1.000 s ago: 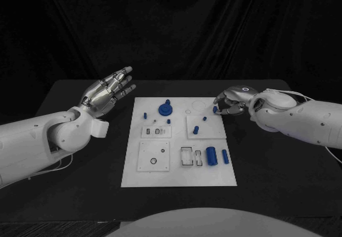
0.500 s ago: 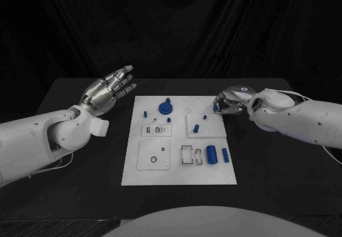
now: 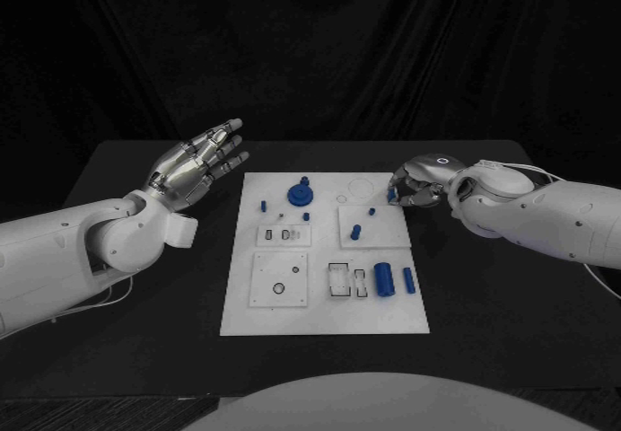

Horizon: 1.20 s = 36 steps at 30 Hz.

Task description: Assemble the parts on the task board

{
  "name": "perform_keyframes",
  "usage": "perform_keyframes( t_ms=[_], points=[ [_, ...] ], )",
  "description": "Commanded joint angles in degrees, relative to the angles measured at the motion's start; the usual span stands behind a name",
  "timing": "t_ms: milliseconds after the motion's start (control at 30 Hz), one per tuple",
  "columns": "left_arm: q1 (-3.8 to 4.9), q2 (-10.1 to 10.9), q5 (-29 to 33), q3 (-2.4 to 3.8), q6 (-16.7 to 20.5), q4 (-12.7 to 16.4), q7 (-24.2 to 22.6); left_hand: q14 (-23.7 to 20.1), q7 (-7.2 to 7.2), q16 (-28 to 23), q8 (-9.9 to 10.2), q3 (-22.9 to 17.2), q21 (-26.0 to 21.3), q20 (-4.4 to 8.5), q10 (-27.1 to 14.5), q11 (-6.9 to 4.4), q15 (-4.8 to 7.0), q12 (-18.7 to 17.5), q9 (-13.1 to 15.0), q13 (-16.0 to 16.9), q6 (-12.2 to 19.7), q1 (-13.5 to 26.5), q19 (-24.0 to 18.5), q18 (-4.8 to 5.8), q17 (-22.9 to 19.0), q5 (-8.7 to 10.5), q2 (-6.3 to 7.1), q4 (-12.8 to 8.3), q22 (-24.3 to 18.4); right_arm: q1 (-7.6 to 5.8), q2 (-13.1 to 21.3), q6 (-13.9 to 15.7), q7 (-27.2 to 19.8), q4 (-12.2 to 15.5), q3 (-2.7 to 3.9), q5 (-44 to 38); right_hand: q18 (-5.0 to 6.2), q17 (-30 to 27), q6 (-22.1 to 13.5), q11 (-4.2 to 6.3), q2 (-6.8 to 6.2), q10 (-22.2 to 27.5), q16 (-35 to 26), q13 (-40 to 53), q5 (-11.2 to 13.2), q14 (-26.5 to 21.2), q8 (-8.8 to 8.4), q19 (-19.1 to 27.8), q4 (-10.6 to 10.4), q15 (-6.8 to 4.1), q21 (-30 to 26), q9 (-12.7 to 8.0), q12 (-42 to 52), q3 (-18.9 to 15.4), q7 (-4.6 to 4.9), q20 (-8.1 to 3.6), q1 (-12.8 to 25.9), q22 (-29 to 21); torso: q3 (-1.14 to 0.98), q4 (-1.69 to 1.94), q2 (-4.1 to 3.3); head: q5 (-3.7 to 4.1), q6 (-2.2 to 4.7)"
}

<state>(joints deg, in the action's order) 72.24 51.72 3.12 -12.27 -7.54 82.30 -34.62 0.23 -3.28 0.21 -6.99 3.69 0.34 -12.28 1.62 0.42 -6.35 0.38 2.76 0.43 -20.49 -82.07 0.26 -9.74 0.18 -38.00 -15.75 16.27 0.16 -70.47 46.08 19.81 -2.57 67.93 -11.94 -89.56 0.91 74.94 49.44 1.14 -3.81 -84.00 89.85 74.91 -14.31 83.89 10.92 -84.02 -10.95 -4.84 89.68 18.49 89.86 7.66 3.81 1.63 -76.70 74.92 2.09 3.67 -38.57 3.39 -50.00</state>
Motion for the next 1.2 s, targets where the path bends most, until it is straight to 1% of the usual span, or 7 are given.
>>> perform_keyframes(
  t_ms=[33,267,400,533,667,1000,1200],
  points=[
    [-0.09,-0.09,0.01,0.07,-1.16,0.21,-0.23,-0.09,-0.03,0.16,-0.35,-0.37,-0.1,-0.27,0.0,0.5,0.06,0.12,0.07,0.08,-0.41,-0.28,0.03,-0.38,-0.03,0.01,0.15,-0.02,0.05,0.21,-0.09,1.01,0.72,-0.13,0.02,-0.12,-0.91,15.06,0.56,0.27,0.36,-6.0,0.15,15.09,-0.06,6.11,0.78,-5.98,0.52,-0.16,0.32,0.7,0.14,0.05,-0.19,-0.11,-0.69,15.08,0.03,-0.01,0.0,-0.05,0.0],
    [-0.12,-0.07,0.01,0.07,-1.26,-0.07,0.0,-0.09,-0.06,0.16,-0.38,-0.35,-0.11,-0.28,0.01,0.53,0.05,0.12,0.07,0.09,-0.42,-0.24,0.03,-0.38,-0.03,0.04,0.25,-0.02,0.05,0.23,-0.19,1.57,0.9,-0.21,0.02,1.2,-0.91,15.06,0.91,0.47,1.31,-6.0,0.15,15.09,-0.44,6.11,2.48,-5.98,0.57,-0.35,0.32,2.21,0.14,-0.06,-0.42,-0.28,-0.64,15.08,0.02,-0.01,0.03,-0.02,0.0],
    [-0.14,-0.05,0.01,0.07,-1.27,-0.18,0.08,-0.09,-0.06,0.16,-0.38,-0.35,-0.11,-0.28,0.01,0.53,0.05,0.12,0.07,0.09,-0.42,-0.24,0.03,-0.38,-0.03,0.04,0.25,-0.02,0.05,0.24,-0.18,2.07,0.91,-0.26,0.02,2.02,-0.91,15.06,0.85,0.67,2.07,-6.0,0.15,15.09,-2.19,6.11,3.94,-5.98,0.94,-0.45,0.32,3.55,0.14,0.04,-0.56,-0.45,-0.97,15.08,0.01,0.02,0.01,-0.12,0.0],
    [-0.18,-0.09,0.01,0.07,-1.37,-0.26,0.19,-0.09,-0.06,0.16,-0.38,-0.35,-0.11,-0.28,0.01,0.53,0.05,0.12,0.07,0.09,-0.42,-0.24,0.03,-0.38,-0.03,0.04,0.25,-0.02,0.05,0.24,-0.11,2.98,0.83,-0.05,0.02,2.42,-0.91,15.06,0.01,0.66,2.67,-6.0,0.15,15.09,-8.27,6.11,6.66,-5.98,2.25,-0.57,0.32,6.17,0.14,0.55,-0.59,-0.59,-1.89,15.08,-0.01,-0.03,0.02,-0.22,0.0],
    [-0.23,-0.05,0.01,0.07,-1.44,-0.28,0.31,-0.09,-0.06,0.16,-0.39,-0.35,-0.12,-0.28,0.0,0.54,0.05,0.12,0.06,0.08,-0.4,-0.21,0.02,-0.38,-0.03,0.05,0.31,-0.01,0.04,0.24,-0.02,3.98,1.05,0.38,0.02,2.66,-0.91,15.06,-0.55,0.63,2.54,-6.0,0.15,15.09,-12.65,6.11,7.61,-5.98,3.01,-0.58,0.32,7.14,0.14,1.19,-0.54,-0.57,-2.33,15.08,0.01,-0.03,0.02,-0.21,0.0],
    [-0.3,0.14,0.01,0.07,-1.44,-0.32,0.56,-0.09,-0.06,0.16,-0.39,-0.35,-0.12,-0.28,0.0,0.54,0.05,0.12,0.06,0.08,-0.4,-0.21,0.02,-0.38,-0.03,0.05,0.31,-0.01,0.04,0.17,0.72,6.42,1.52,2.97,0.03,4.6,-0.91,15.06,-0.88,0.6,2.26,-6.0,0.15,15.09,-14.96,6.11,8.28,-5.98,3.51,-0.48,0.32,7.8,0.14,1.73,-0.44,-0.5,-2.34,15.08,0.03,-0.06,0.0,-0.41,0.0],
    [-0.31,0.08,0.01,0.07,-1.4,-0.32,0.69,-0.09,-0.06,0.16,-0.43,-0.4,-0.12,-0.28,0.03,0.54,0.06,0.12,0.06,0.09,-0.44,-0.21,0.02,-0.38,-0.03,-0.01,0.3,-0.01,0.04,-0.84,1.66,7.69,2.03,8.66,0.04,4.86,-0.91,15.06,-1.17,0.58,2.13,-6.0,0.15,15.09,-15.21,6.11,8.23,-5.98,3.55,-0.39,0.32,7.84,0.14,1.79,-0.32,-0.46,-2.25,15.08,0.04,-0.12,0.05,-0.55,0.0]
  ],
)
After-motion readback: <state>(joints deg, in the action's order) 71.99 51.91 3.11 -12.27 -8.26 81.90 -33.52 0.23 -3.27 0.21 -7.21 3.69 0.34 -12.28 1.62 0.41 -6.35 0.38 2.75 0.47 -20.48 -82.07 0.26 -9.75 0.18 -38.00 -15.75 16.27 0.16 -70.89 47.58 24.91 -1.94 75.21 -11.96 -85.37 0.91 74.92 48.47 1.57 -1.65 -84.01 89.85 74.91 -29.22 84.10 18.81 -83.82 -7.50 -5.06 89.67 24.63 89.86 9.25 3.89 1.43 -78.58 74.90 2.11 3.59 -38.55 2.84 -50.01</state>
